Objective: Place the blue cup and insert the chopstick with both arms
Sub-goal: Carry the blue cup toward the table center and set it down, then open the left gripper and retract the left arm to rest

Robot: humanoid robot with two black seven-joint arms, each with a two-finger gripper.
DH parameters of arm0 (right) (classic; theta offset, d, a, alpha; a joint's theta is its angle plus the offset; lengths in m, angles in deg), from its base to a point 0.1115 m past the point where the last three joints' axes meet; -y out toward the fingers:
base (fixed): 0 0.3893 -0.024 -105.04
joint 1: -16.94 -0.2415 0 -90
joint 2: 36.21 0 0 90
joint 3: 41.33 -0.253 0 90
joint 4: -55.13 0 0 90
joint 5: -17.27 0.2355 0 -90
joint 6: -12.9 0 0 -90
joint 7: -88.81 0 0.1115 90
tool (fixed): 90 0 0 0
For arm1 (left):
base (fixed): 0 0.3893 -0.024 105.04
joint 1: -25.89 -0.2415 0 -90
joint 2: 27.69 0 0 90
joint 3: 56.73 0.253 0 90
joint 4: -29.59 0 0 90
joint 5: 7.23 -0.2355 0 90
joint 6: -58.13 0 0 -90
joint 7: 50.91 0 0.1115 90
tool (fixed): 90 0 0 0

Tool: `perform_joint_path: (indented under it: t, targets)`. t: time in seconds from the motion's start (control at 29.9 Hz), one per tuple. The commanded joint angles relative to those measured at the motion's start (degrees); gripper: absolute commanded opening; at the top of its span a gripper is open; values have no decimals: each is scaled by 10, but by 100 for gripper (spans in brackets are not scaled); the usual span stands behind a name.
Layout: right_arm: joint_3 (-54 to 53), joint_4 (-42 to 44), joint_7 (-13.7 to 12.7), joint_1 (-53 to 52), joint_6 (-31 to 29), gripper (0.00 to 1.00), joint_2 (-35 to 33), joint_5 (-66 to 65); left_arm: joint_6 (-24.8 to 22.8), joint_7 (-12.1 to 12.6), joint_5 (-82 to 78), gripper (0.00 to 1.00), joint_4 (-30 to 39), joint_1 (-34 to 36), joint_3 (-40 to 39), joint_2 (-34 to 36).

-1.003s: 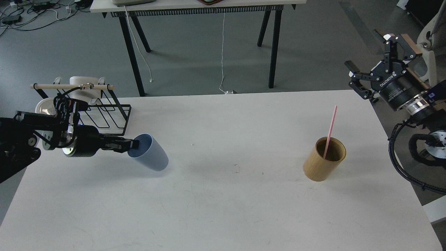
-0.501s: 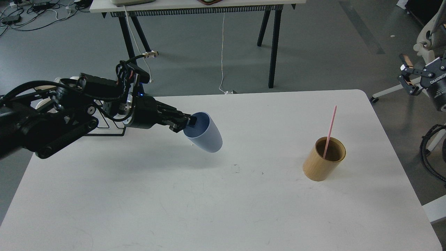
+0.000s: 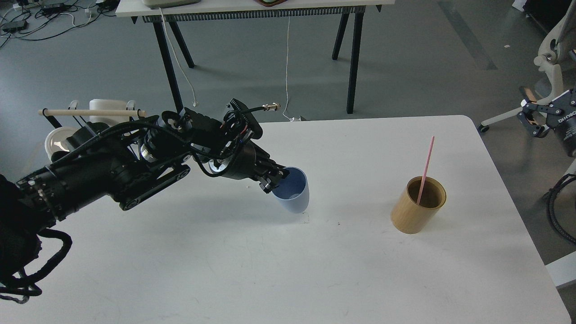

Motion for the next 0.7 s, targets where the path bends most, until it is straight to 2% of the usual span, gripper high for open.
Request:
perform_joint_path:
  t: [0.0, 0.3, 0.67]
  targets:
    - [-1, -1, 0, 9, 0, 99, 0, 0, 0, 0, 0, 2, -7, -11, 2, -12]
    - [-1, -1, 0, 11, 0, 99, 2, 0, 0, 0, 0, 3, -34, -36, 0, -35]
    - [0, 1, 0, 12, 0, 99, 4, -1, 0, 0, 0, 16, -34, -36, 1, -35]
